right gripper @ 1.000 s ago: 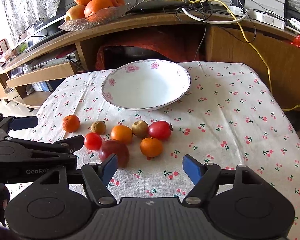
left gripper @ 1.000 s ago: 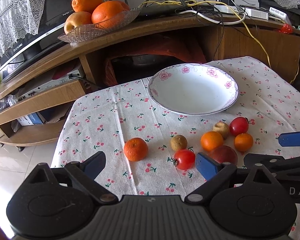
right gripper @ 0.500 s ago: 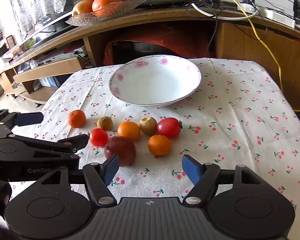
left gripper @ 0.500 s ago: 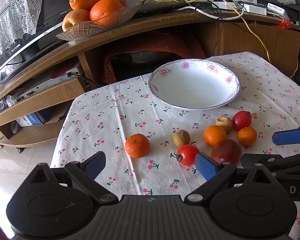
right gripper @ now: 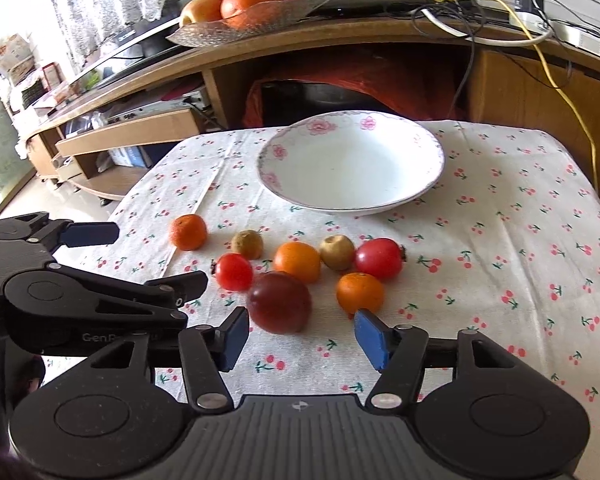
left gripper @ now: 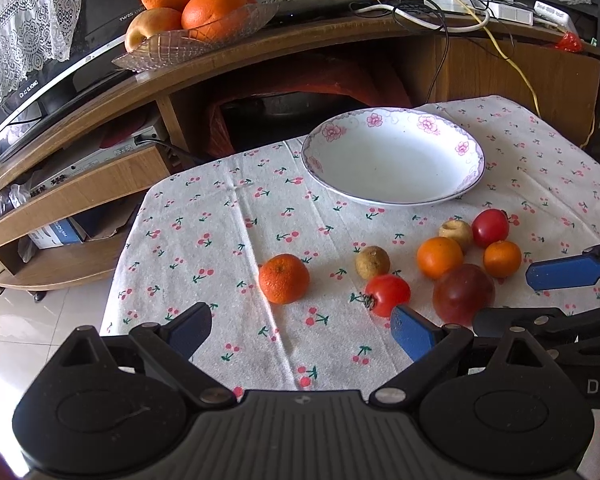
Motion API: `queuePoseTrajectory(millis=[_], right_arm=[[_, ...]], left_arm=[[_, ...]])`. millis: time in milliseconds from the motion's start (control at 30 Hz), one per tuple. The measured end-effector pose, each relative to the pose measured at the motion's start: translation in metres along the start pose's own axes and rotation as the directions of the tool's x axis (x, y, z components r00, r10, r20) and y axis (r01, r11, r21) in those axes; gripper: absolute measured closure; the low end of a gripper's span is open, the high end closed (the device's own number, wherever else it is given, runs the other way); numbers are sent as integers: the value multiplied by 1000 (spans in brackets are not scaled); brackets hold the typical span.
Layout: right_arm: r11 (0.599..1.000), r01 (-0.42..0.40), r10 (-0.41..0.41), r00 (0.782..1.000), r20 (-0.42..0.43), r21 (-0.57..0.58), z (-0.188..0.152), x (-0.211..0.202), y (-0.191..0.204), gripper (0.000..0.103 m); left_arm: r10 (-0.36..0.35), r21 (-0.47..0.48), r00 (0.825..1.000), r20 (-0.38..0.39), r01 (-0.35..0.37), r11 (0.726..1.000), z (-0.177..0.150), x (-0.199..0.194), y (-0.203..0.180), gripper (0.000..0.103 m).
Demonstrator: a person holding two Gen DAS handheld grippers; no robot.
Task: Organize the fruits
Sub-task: 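Move both grippers forward toward the row of fruits on the tablecloth, then grasp the dark-red tomato with the right gripper while the left grasps a red tomato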
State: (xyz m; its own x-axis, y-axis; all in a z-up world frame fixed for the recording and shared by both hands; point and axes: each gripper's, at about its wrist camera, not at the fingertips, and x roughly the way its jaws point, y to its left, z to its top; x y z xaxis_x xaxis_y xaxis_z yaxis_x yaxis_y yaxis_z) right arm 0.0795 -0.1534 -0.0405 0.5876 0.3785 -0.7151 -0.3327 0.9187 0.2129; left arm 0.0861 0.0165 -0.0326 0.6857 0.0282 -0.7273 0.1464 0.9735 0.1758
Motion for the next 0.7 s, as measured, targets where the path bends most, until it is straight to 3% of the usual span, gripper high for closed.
queuePoseTrajectory(millis=[533, 700], right_arm=[[997, -71, 71, 996, -58, 12, -1, 14, 8, 69], [998, -62, 63, 996, -57, 21, 0, 16, 9, 68]], left_arm=[[-18, -14, 1000, -20, 18, 1000, -8, 0, 13, 0], [-22, -28, 1000, -21, 21, 999, -11, -3, 21, 0]])
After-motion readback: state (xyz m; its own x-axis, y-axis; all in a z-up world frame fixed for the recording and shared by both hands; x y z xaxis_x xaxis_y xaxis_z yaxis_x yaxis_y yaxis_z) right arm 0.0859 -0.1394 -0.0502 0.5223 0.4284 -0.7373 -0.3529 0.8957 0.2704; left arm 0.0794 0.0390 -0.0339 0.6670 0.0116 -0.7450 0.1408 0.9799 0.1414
